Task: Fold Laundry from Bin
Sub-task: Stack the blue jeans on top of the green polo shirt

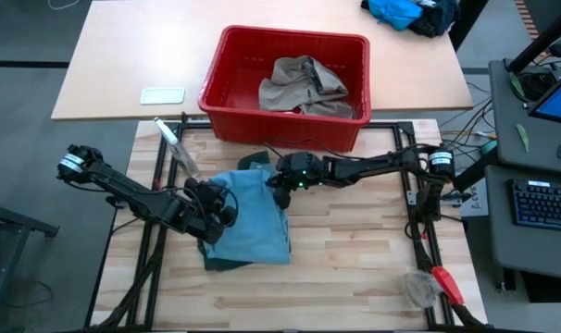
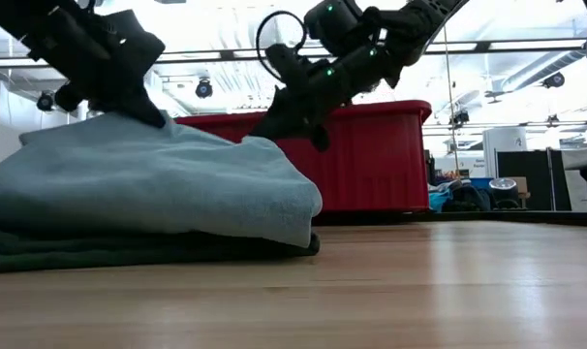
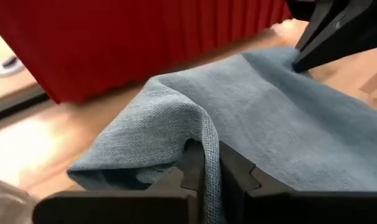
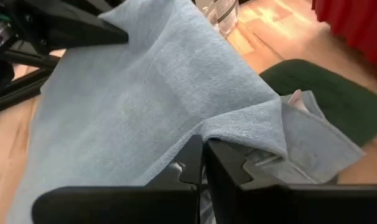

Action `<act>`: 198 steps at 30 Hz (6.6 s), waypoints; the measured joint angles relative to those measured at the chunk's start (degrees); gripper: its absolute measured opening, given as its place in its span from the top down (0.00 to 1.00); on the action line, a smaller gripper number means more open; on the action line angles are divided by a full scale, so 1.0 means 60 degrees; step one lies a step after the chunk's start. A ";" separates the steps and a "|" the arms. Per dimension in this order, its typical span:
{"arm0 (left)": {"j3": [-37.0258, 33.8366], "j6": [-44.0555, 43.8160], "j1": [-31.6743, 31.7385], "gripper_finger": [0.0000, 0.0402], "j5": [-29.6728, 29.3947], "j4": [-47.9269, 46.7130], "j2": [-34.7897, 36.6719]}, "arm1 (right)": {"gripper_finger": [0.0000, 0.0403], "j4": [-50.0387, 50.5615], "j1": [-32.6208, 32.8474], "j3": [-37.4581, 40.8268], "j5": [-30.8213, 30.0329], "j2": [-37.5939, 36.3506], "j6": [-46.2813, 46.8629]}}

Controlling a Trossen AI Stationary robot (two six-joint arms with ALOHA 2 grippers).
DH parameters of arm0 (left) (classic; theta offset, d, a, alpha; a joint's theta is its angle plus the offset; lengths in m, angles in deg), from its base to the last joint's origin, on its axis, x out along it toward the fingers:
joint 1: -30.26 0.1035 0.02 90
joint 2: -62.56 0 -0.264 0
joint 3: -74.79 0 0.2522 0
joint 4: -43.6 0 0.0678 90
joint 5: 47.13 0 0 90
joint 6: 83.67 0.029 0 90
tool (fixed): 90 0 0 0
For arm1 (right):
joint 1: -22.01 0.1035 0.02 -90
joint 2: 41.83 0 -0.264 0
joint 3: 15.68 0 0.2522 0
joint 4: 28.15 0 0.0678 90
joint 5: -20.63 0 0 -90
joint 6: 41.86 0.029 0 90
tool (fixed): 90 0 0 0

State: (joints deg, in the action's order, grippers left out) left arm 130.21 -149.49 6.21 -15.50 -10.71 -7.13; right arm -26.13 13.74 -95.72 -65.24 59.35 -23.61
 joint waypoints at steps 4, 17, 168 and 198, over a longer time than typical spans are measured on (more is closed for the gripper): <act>0.0130 0.0150 0.0003 0.98 -0.0411 -0.0188 0.0004 | 0.98 0.0618 0.0116 0.0000 -0.0692 -0.0527 -0.0349; -0.0967 -0.2063 0.0025 0.98 -0.0790 -0.0169 0.0007 | 0.98 0.0962 0.0130 -0.0004 -0.1889 -0.0639 -0.0723; -0.1596 0.1538 -0.3027 0.81 0.1875 0.4824 -0.2819 | 0.98 -0.4110 0.0078 0.0470 -0.0670 0.2128 -0.3519; 0.0996 0.1696 -0.3822 0.81 0.2317 0.1619 -0.3243 | 0.98 -0.3836 0.2135 0.2339 0.1566 -0.0168 -0.3797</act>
State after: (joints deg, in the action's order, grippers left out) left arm 136.18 -139.32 -16.72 -1.60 -0.99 -26.59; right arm -49.15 26.55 -81.69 -55.84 58.34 -46.39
